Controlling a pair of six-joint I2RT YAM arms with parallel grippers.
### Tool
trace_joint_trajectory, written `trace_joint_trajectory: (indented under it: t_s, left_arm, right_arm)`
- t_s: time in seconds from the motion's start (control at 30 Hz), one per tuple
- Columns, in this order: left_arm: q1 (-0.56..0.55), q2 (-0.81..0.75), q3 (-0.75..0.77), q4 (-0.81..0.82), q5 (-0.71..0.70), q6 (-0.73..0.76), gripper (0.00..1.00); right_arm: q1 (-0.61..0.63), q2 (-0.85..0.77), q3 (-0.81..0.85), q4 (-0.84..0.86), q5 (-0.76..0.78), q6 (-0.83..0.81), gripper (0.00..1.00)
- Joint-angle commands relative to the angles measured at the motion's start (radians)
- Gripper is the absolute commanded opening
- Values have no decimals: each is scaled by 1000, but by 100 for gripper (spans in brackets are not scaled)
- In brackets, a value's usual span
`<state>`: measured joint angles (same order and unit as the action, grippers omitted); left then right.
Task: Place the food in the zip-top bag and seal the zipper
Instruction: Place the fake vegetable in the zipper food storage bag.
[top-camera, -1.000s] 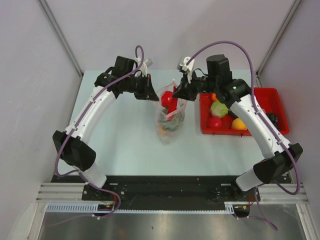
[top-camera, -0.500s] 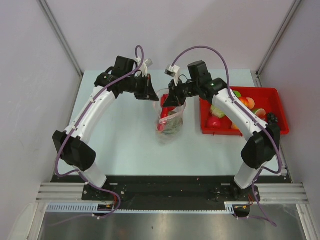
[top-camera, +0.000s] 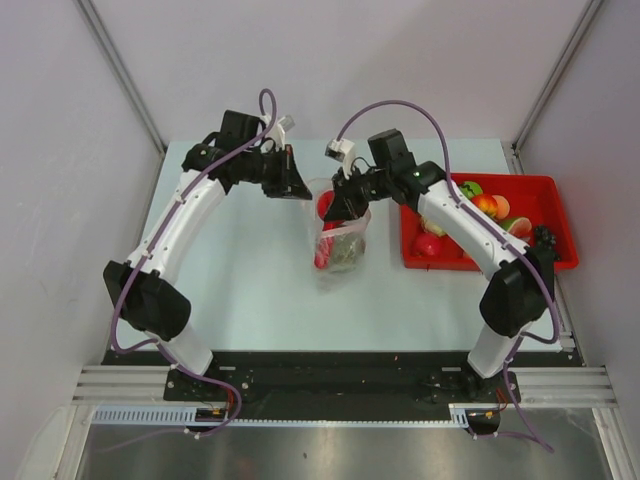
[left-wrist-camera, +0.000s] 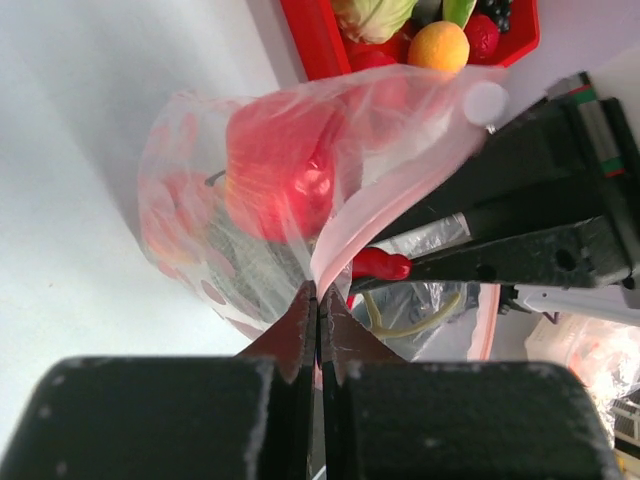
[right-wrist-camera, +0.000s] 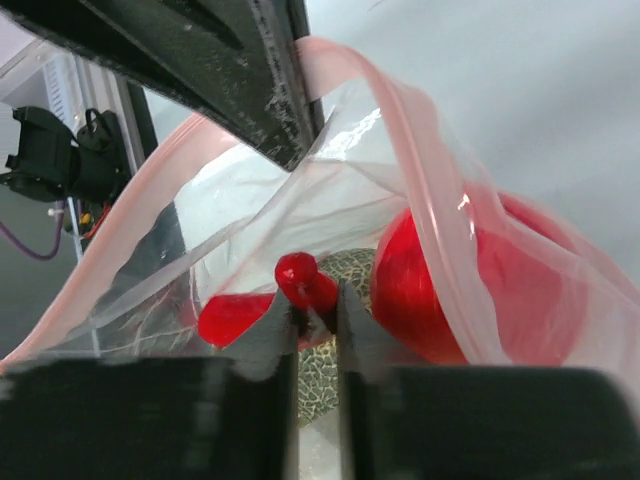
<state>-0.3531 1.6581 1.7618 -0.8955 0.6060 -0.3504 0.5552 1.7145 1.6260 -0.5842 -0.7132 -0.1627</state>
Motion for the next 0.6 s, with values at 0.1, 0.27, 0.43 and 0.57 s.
trace_joint_trajectory:
  t_s: [0.1,0.27,0.43,0.57]
  left_arm:
    - [5,-8,45,10,17,-16,0]
    - [5,-11,33,17,6,-18,0]
    - [6,-8,31,32,5,-30,0]
    - [6,-6,37,32,0,-27,0]
  right_arm:
    - [-43,89,211,-152,-83,6,74]
    - [-115,45,342,-146,-97,32,87]
    - [-234,-38,384,-140,-167,52,88]
    - [-391,-108,347,-167,-152,25,89]
